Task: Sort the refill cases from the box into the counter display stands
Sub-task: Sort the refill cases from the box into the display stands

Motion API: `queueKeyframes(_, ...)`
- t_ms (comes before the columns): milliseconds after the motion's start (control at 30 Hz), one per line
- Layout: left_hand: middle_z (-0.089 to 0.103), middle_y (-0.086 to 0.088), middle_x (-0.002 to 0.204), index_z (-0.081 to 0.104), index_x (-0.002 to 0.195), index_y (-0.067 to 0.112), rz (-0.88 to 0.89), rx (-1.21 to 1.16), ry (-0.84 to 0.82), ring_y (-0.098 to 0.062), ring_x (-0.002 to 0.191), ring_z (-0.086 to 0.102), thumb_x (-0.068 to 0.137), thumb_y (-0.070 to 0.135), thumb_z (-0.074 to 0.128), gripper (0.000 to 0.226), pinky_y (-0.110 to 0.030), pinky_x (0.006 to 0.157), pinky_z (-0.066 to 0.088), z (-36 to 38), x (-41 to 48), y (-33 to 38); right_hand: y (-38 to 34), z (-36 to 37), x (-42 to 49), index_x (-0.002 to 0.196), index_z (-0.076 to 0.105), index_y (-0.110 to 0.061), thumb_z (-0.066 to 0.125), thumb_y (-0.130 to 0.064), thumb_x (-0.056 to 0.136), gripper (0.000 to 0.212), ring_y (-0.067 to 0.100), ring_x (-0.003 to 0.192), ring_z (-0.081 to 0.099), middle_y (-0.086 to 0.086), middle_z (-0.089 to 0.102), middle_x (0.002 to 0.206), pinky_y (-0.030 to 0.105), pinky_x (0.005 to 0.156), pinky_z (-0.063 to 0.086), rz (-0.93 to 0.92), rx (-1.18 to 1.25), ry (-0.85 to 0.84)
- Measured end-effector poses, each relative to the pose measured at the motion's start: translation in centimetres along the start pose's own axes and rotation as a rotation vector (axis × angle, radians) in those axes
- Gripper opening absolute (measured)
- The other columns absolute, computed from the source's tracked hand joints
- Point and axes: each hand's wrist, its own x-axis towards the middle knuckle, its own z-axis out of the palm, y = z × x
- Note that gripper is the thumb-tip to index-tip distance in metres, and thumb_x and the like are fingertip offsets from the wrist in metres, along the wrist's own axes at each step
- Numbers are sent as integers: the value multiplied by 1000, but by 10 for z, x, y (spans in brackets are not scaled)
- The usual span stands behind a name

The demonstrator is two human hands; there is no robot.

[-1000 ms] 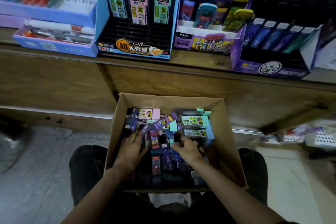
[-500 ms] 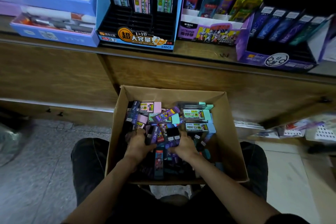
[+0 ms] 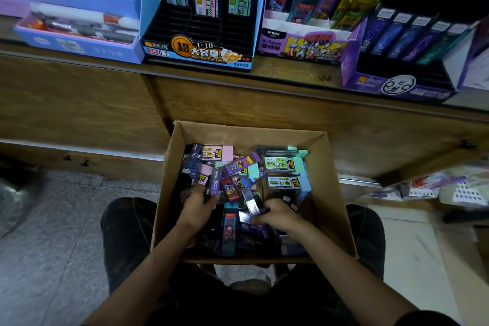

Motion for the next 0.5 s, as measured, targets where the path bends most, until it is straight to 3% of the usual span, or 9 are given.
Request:
queueKeyframes(100, 61, -14, 116, 49, 113, 4, -30, -130, -2, -30, 111, 55, 92, 14, 58, 25, -45, 97, 44, -4, -2, 5, 7, -9, -3, 92, 66, -14, 74, -16, 79, 15, 16, 84, 62, 0, 69, 87, 25, 72, 47, -43, 63, 21)
queueKeyframes(167, 61, -12, 114, 46, 113, 5, -33, -231, -6, -27, 109, 57, 93, 13, 55, 23, -41, 96, 46, -4, -4, 9, 11, -17, -5, 92, 65, -11, 73, -13, 80, 15, 14, 81, 61, 1, 67, 85, 25, 73, 47, -54, 109, 44)
queueKeyframes(267, 62, -6, 104, 48, 107, 12, -42, -430, -52, -16, 94, 60, 95, 11, 51, 12, -30, 82, 48, -2, -8, 17, 16, -32, -11, 91, 64, -3, 73, -13, 79, 18, 16, 79, 60, 7, 64, 85, 30, 74, 47, -31, 143, 110)
queueKeyframes(367, 62, -8, 98, 53, 111, 13, -132, -584, -84, -23, 90, 60, 95, 12, 51, 16, -38, 86, 48, 2, -7, 22, 14, -48, -21, 97, 63, -1, 72, -14, 81, 23, 22, 85, 62, 13, 66, 94, 34, 78, 49, -32, 194, 179)
queueKeyframes(500, 62, -13, 83, 55, 103, 11, -231, -724, -62, -17, 63, 65, 95, 11, 49, 11, -28, 57, 53, 15, -7, 35, -1, -57, -40, 95, 66, -9, 71, -12, 81, 15, 24, 89, 66, 16, 69, 104, 34, 83, 51, -98, 391, 271)
